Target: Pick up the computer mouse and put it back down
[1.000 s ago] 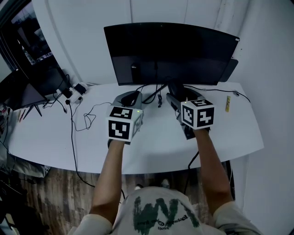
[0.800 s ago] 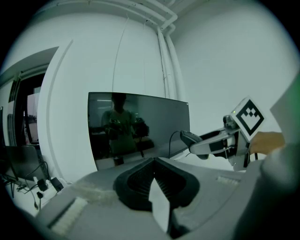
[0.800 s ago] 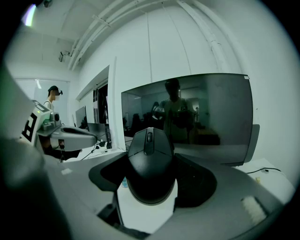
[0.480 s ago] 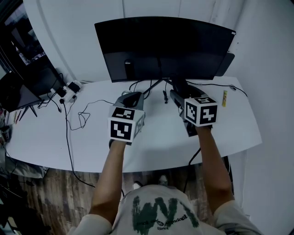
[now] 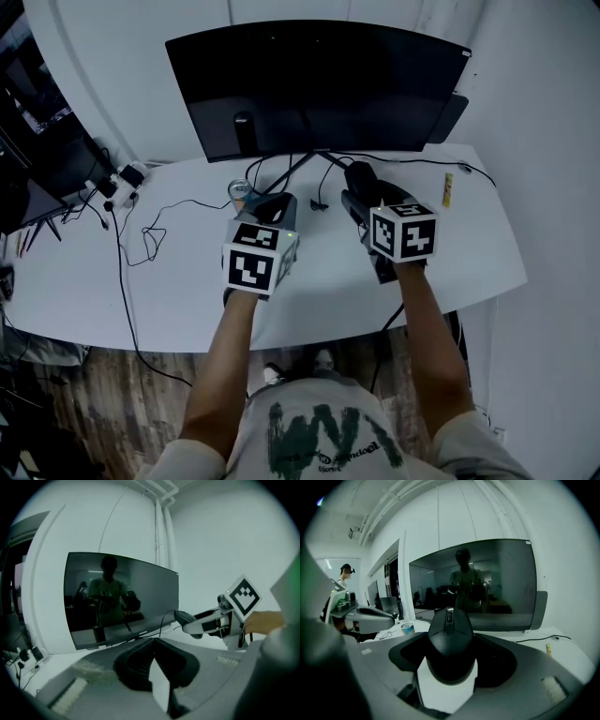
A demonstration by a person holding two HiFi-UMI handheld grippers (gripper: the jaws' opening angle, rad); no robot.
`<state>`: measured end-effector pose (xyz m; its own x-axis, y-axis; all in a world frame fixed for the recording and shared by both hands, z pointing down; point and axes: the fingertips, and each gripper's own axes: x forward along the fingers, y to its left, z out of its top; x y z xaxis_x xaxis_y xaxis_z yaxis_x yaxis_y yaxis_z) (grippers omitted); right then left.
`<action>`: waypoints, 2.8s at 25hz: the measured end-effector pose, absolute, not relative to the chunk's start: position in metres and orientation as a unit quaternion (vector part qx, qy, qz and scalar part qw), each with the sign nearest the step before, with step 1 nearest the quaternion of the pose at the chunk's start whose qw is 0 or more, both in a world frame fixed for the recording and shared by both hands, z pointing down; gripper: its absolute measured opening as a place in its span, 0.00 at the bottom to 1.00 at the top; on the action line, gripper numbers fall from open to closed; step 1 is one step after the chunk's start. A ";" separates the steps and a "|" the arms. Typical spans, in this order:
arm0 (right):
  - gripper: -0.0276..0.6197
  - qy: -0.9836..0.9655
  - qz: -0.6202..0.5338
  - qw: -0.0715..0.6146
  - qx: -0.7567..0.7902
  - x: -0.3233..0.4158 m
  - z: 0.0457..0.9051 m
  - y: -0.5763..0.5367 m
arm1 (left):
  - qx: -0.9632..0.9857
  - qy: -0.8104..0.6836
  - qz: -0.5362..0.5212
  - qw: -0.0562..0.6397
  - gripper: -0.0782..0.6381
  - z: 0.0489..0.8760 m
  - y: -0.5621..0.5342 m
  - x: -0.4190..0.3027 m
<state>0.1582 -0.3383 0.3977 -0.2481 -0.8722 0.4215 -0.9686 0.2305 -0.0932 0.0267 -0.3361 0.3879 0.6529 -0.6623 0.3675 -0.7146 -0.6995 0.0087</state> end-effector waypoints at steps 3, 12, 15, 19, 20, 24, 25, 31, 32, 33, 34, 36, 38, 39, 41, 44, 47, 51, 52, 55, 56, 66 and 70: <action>0.52 -0.771 0.182 0.149 0.592 0.159 0.413 -0.336 | 0.905 -0.376 0.178 0.085 0.11 0.399 -0.334 0.031; 0.52 -0.751 0.236 0.187 0.588 0.164 0.481 -0.333 | 0.902 -0.368 0.201 0.101 0.11 0.431 -0.329 0.036; 0.52 -0.739 0.252 0.203 0.591 0.170 0.504 -0.332 | 0.901 -0.361 0.213 0.107 0.11 0.444 -0.326 0.039; 0.52 -0.723 0.277 0.216 0.595 0.180 0.530 -0.331 | 0.900 -0.353 0.228 0.113 0.11 0.456 -0.325 0.045; 0.52 -0.719 0.283 0.219 0.596 0.182 0.537 -0.331 | 0.900 -0.351 0.233 0.114 0.11 0.460 -0.324 0.046; 0.52 -0.703 0.299 0.238 0.600 0.191 0.563 -0.330 | 0.899 -0.347 0.238 0.122 0.11 0.477 -0.327 0.049; 0.52 -0.698 0.303 0.243 0.601 0.194 0.569 -0.330 | 0.899 -0.345 0.240 0.124 0.11 0.481 -0.328 0.050; 0.52 -0.676 0.315 0.267 0.610 0.208 0.596 -0.334 | 0.898 -0.335 0.255 0.132 0.11 0.502 -0.330 0.058; 0.52 -0.673 0.315 0.272 0.611 0.209 0.598 -0.335 | 0.898 -0.333 0.257 0.133 0.11 0.505 -0.331 0.058; 0.52 -0.671 0.316 0.275 0.612 0.209 0.601 -0.335 | 0.897 -0.332 0.258 0.135 0.11 0.507 -0.332 0.059; 0.52 -0.669 0.317 0.277 0.613 0.210 0.602 -0.336 | 0.897 -0.330 0.259 0.136 0.11 0.509 -0.332 0.059; 0.52 -0.668 0.318 0.279 0.613 0.209 0.604 -0.338 | 0.897 -0.329 0.261 0.139 0.11 0.513 -0.333 0.059; 0.52 -0.668 0.321 0.280 0.610 0.206 0.606 -0.339 | 0.897 -0.328 0.262 0.141 0.11 0.516 -0.334 0.060; 0.52 -0.668 0.323 0.280 0.610 0.205 0.607 -0.338 | 0.897 -0.328 0.262 0.141 0.11 0.517 -0.334 0.059; 0.52 -0.665 0.322 0.281 0.612 0.204 0.611 -0.337 | 0.897 -0.328 0.262 0.142 0.11 0.517 -0.335 0.058; 0.53 -0.662 0.315 0.278 0.621 0.205 0.613 -0.338 | 0.895 -0.332 0.261 0.143 0.11 0.517 -0.338 0.054; 0.53 -0.659 0.313 0.272 0.627 0.206 0.613 -0.340 | 0.894 -0.336 0.259 0.144 0.11 0.517 -0.340 0.050; 0.54 -0.662 0.311 0.261 0.630 0.205 0.607 -0.341 | 0.894 -0.335 0.259 0.145 0.11 0.516 -0.340 0.048; 0.55 -0.663 0.311 0.258 0.630 0.204 0.604 -0.341 | 0.894 -0.335 0.259 0.145 0.11 0.515 -0.339 0.048; 0.55 -0.666 0.309 0.251 0.631 0.204 0.594 -0.341 | 0.895 -0.334 0.258 0.142 0.11 0.510 -0.340 0.049; 0.55 -0.668 0.307 0.247 0.631 0.204 0.590 -0.341 | 0.896 -0.333 0.257 0.140 0.11 0.508 -0.340 0.050; 0.49 -0.698 0.276 0.207 0.628 0.192 0.524 -0.337 | 0.909 -0.334 0.224 0.112 0.11 0.461 -0.340 0.056; 0.42 -0.711 0.250 0.197 0.627 0.186 0.490 -0.335 | 0.913 -0.335 0.210 0.098 0.11 0.439 -0.340 0.057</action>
<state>0.1865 -0.3352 0.4897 -0.1349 -0.7930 0.5941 -0.9903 0.0874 -0.1083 0.0566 -0.3400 0.4392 0.6874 -0.5705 0.4494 -0.6529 -0.7565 0.0383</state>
